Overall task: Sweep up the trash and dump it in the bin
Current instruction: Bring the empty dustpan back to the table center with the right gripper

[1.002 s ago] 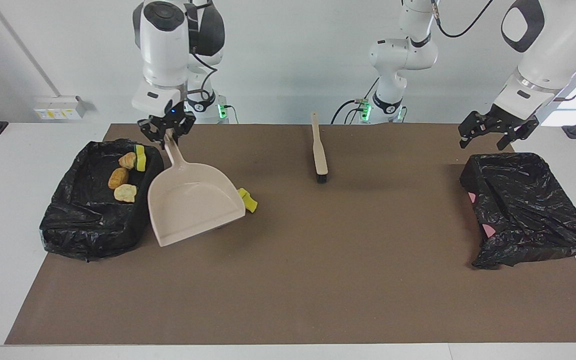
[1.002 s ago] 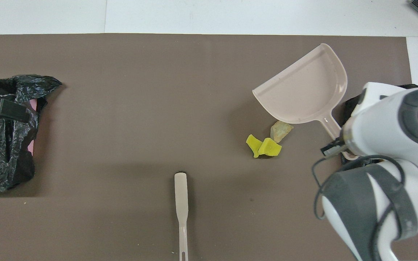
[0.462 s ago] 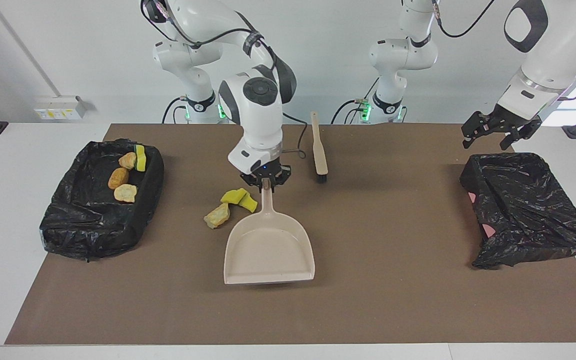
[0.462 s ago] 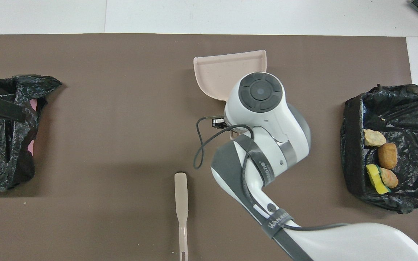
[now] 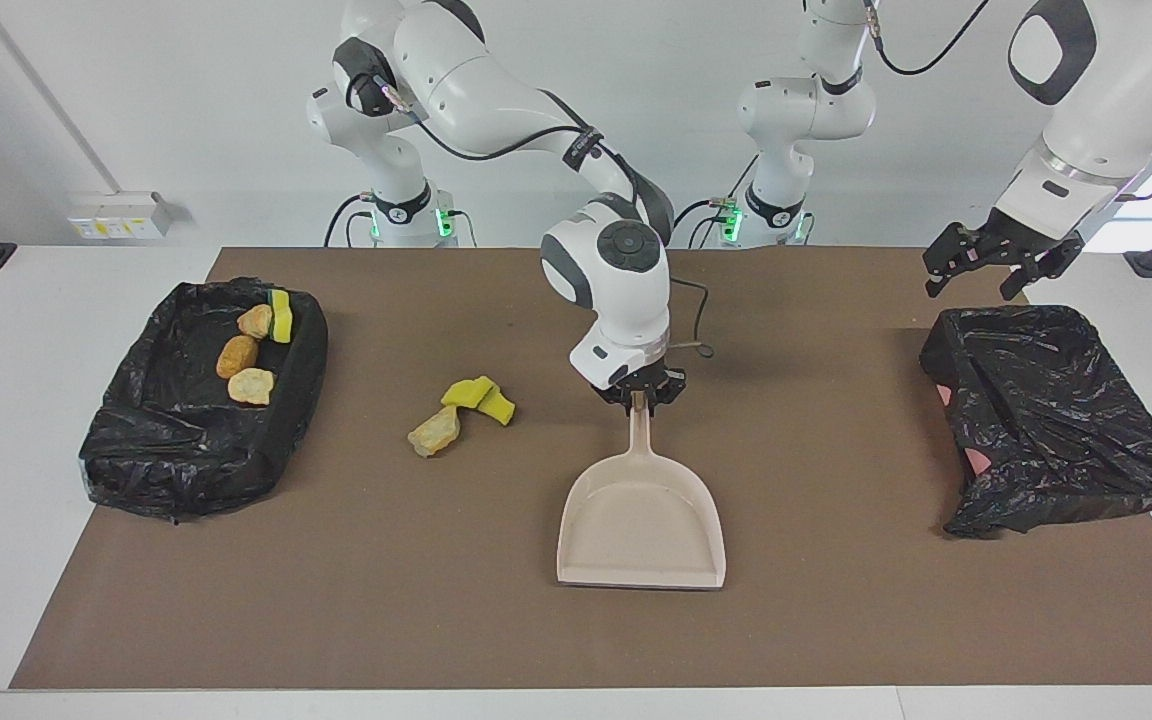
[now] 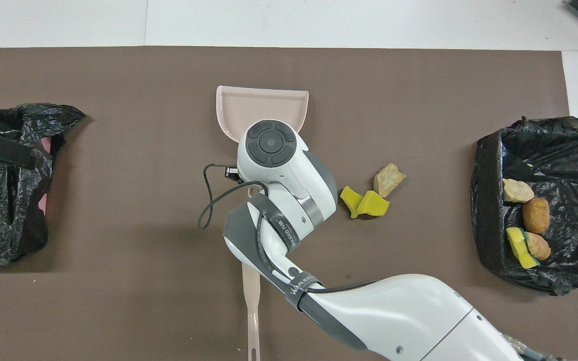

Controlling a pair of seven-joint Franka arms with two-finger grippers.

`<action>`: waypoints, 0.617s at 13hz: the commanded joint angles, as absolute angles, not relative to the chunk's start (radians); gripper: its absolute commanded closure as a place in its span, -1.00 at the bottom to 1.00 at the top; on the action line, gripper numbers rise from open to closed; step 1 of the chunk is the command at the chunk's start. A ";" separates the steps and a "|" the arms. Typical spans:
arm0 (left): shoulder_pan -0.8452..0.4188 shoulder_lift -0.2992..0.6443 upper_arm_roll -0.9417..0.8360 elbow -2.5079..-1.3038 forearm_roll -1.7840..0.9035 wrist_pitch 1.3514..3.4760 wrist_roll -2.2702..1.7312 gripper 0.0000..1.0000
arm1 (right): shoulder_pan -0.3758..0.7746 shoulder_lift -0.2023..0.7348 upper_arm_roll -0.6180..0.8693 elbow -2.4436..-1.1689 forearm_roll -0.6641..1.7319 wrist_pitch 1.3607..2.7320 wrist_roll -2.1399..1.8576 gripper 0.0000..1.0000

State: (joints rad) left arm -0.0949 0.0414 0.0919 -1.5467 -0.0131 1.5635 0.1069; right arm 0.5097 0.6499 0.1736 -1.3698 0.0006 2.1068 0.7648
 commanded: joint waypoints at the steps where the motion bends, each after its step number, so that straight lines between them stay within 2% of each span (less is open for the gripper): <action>1: -0.084 0.032 0.084 -1.552 0.005 1.568 0.117 -1.00 | 0.506 0.680 0.173 -1.319 0.044 2.111 0.781 0.99; 3: -0.081 0.032 0.084 -1.552 -0.003 1.575 0.111 -1.00 | 0.505 0.657 0.173 -1.333 0.073 2.129 0.782 -0.99; 5: -0.100 0.032 0.083 -1.557 -0.005 1.595 0.126 -1.00 | 0.491 0.571 0.173 -1.415 0.089 2.171 0.766 -1.00; 8: -0.135 0.052 0.074 -1.565 -0.006 1.640 0.118 -1.00 | 0.459 0.487 0.173 -1.427 0.089 2.032 0.732 -1.00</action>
State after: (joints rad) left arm -0.1027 0.0458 0.0711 -1.5518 -0.0133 1.5985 0.1144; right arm 0.4895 0.5723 0.1713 -1.3611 0.0617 2.0924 0.7628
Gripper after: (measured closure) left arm 0.000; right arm 0.018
